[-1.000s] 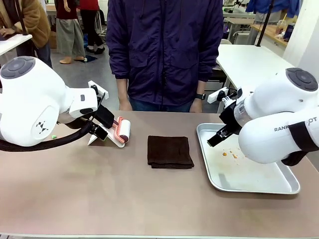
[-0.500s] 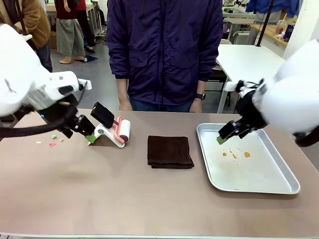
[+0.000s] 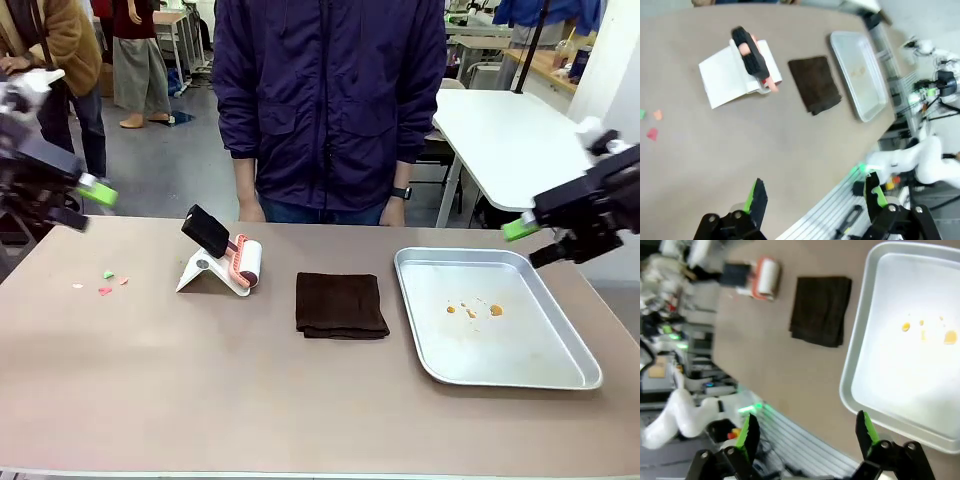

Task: Clean the surface of the table.
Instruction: Hold the Lint Roller with your left hand and the towel with your right hand.

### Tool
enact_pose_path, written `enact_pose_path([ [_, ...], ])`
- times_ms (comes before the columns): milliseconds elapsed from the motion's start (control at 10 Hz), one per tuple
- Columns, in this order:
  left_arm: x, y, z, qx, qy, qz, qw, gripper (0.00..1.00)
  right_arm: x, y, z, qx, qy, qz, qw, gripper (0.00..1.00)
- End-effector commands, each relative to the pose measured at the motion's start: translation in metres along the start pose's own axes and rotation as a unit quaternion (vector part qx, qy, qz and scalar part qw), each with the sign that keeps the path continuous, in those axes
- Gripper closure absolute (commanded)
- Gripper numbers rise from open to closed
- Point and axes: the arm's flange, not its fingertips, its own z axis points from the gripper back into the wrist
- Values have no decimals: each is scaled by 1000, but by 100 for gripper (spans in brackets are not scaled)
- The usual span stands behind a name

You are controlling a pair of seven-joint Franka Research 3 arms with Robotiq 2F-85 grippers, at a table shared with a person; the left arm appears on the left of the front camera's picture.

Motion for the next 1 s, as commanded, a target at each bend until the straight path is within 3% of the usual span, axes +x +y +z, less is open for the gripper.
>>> enact_pose_path([
  [0,-19,50,26,-74,-31,41,996,0,-26,-48,19,86,-45,-41,994,0],
  [200,-50,88,59,-122,-98,69,985,0,-38,-89,49,137,-103,-87,981,0],
  [500,-83,120,83,-133,-176,109,969,0,-49,-158,77,180,-145,-153,961,0],
  [800,-102,153,66,-122,-235,135,955,0,-75,-215,84,218,-203,-198,934,0],
  [900,-102,143,44,-111,-265,132,949,0,-81,-227,86,222,-214,-210,928,0],
])
